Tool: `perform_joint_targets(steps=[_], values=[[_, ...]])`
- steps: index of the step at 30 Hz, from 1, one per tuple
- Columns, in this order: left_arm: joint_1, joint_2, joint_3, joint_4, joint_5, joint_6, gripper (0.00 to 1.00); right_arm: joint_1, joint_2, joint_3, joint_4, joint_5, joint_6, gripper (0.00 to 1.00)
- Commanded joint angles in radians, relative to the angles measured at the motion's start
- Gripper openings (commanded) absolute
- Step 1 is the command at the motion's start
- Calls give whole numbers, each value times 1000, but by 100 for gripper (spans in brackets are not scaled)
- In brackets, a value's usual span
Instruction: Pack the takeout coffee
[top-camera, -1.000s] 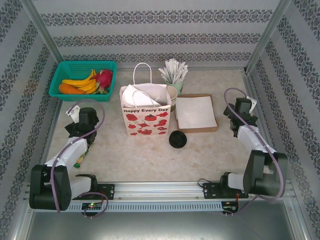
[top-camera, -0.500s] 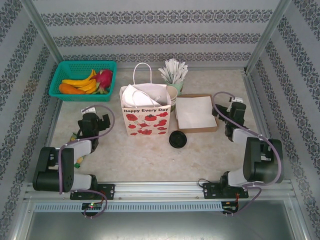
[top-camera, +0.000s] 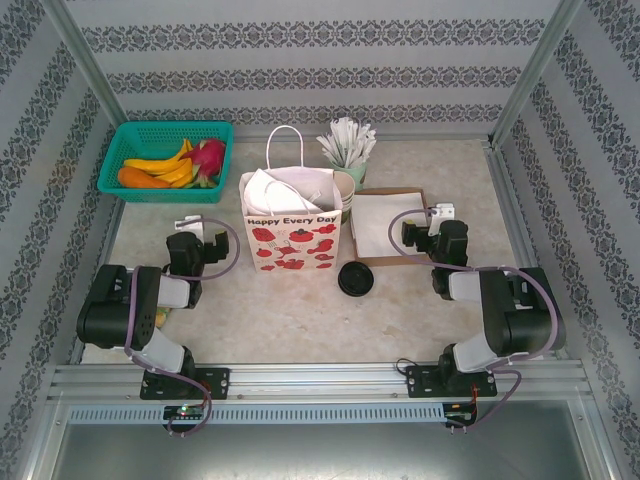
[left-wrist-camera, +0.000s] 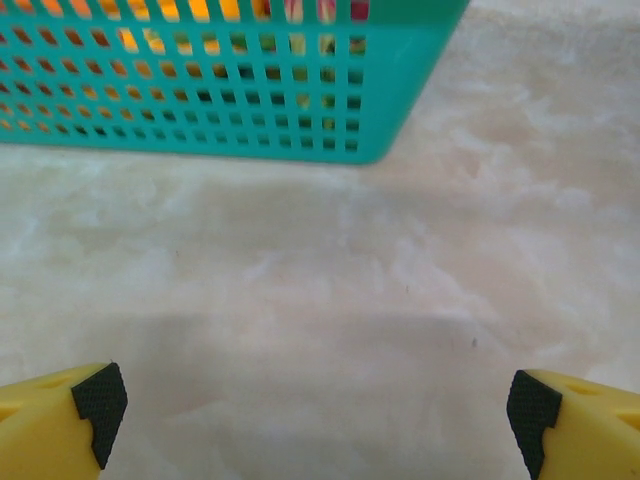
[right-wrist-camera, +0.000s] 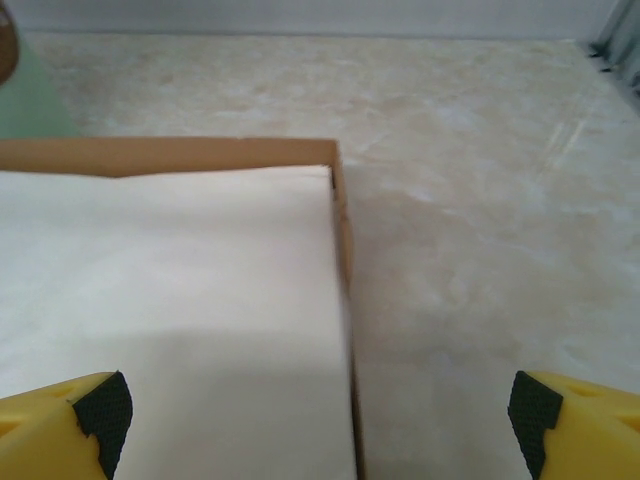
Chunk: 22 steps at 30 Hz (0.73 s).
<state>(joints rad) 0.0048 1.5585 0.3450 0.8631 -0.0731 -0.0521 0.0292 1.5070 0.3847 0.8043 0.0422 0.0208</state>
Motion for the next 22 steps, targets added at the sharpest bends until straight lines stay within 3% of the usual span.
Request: perform_joint_targets(steps=[1, 22], values=[[-21, 0, 49, 3, -60, 10, 99, 5, -5, -2, 82, 93, 20, 98], [-20, 2, 52, 0, -44, 16, 99, 4, -2, -5, 93, 92, 20, 98]])
